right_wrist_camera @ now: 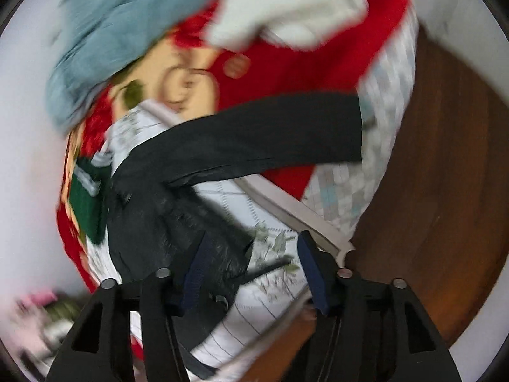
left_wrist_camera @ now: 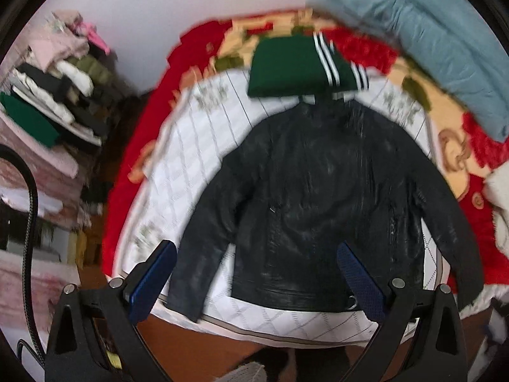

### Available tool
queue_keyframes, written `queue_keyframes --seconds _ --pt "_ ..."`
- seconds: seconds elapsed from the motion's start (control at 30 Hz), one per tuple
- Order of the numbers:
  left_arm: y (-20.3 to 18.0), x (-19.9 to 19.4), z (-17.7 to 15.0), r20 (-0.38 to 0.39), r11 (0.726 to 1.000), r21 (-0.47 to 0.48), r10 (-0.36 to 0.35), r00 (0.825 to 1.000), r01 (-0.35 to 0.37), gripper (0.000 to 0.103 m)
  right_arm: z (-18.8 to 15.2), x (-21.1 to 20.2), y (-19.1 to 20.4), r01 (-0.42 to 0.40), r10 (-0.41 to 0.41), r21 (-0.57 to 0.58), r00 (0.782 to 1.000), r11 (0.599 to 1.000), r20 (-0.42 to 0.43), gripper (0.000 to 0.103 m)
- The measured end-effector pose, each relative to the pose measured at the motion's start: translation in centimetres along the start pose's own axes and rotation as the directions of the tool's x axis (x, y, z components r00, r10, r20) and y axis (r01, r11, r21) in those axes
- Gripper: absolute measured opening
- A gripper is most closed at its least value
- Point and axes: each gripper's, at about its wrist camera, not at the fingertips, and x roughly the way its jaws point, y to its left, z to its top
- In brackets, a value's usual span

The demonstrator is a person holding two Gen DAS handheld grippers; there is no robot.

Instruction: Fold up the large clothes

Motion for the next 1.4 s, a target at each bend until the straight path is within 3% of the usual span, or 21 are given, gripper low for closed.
queue_keyframes --seconds 0.17,0.23,0.33,0.4,0.47,0.53,0.63,0.7,0.73,0.77,0.87,0.9,0.93,1.0,1.03,1.07,1.2,1.23,1.3,1.37,1.4 --pt "-6.6 7.9 -0.6 -0.123 1.000 0.030 -0.003 0.992 0.006 0.103 3.8 10.1 -7.1 -0.087 0.104 0.241 0.993 0.967 -0.061 0.067" --pt "-8.6 10.1 -1.0 -0.151 0.998 0.059 0.001 0.988 0.008 0.103 4.7 13.7 -10.3 -0.159 0.185 0.367 0.982 0.916 -0.035 0.067" --pt "-11.3 12.6 -1.6 -0.174 0.995 0.096 0.000 0.985 0.017 0.103 5.6 16.3 -12.8 -0.284 0.284 0.463 0.956 0.840 0.072 0.067" --pt "-12.6 13.8 -1.9 -0.180 0.993 0.118 -0.003 0.984 0.025 0.103 6.3 17.0 -13.8 -0.328 0.298 0.480 0.944 0.814 0.140 0.066" --pt "-14.0 15.1 -2.1 -0.183 0.989 0.143 -0.007 0.983 0.033 0.103 6.6 17.2 -14.6 -0.387 0.310 0.499 0.922 0.776 0.232 0.047" --pt "-15.0 16.0 -2.3 -0.187 0.986 0.161 -0.016 0.982 0.047 0.103 6.8 16.1 -14.2 -0.409 0.294 0.463 0.907 0.787 0.301 0.034" --pt "-16.0 16.4 -2.7 -0.178 0.982 0.181 -0.028 0.984 0.061 0.103 7.2 14.9 -12.6 -0.402 0.284 0.393 0.902 0.827 0.327 0.034" --pt "-16.2 16.7 -3.1 -0.180 0.979 0.191 -0.032 0.983 0.067 0.103 7.6 16.1 -11.9 -0.338 0.247 0.389 0.932 0.857 0.264 0.043" --pt "-16.5 17.0 -3.1 -0.185 0.978 0.195 -0.035 0.982 0.072 0.103 7.5 16.9 -12.2 -0.321 0.241 0.405 0.941 0.856 0.236 0.057" --pt "-17.1 17.4 -3.3 -0.190 0.978 0.196 -0.038 0.981 0.076 0.103 7.5 17.6 -12.4 -0.327 0.248 0.424 0.940 0.845 0.233 0.064" --pt "-17.6 17.6 -3.3 -0.190 0.975 0.204 -0.044 0.981 0.083 0.103 8.3 18.0 -12.7 -0.378 0.268 0.439 0.918 0.815 0.294 0.064" --pt "-17.6 17.6 -3.2 -0.185 0.975 0.206 -0.047 0.982 0.085 0.103 8.7 18.1 -12.6 -0.413 0.287 0.436 0.901 0.799 0.326 0.064" --pt "-17.7 17.6 -3.1 -0.178 0.974 0.209 -0.047 0.983 0.084 0.103 9.1 18.0 -12.5 -0.436 0.299 0.432 0.888 0.790 0.350 0.061" --pt "-17.7 17.6 -2.8 -0.169 0.974 0.208 -0.051 0.984 0.086 0.103 9.7 17.6 -12.1 -0.448 0.290 0.422 0.875 0.788 0.388 0.031" --pt "-17.8 17.6 -2.6 -0.165 0.975 0.206 -0.054 0.985 0.088 0.103 10.3 17.1 -11.3 -0.446 0.280 0.400 0.869 0.801 0.408 0.024" --pt "-17.9 17.6 -2.4 -0.157 0.975 0.203 -0.057 0.986 0.089 0.103 10.5 16.3 -11.1 -0.439 0.271 0.382 0.867 0.813 0.418 0.019" --pt "-18.2 17.5 -1.8 -0.137 0.976 0.199 -0.065 0.988 0.092 0.103 10.7 12.2 -9.2 -0.403 0.255 0.245 0.844 0.882 0.472 0.018" --pt "-18.1 17.7 -1.6 -0.137 0.976 0.196 -0.068 0.988 0.094 0.103 11.0 12.0 -8.7 -0.396 0.258 0.221 0.844 0.891 0.471 0.018" --pt "-18.3 18.1 -1.4 -0.145 0.978 0.186 -0.071 0.987 0.097 0.103 12.3 13.0 -8.1 -0.361 0.240 0.214 0.865 0.908 0.441 0.023" --pt "-18.4 18.3 -1.3 -0.148 0.979 0.177 -0.073 0.986 0.099 0.103 13.5 14.6 -8.4 -0.376 0.259 0.233 0.874 0.897 0.411 0.047" --pt "-18.5 18.4 -1.2 -0.147 0.980 0.175 -0.074 0.986 0.099 0.103 14.0 15.4 -8.6 -0.380 0.265 0.241 0.878 0.893 0.399 0.050"
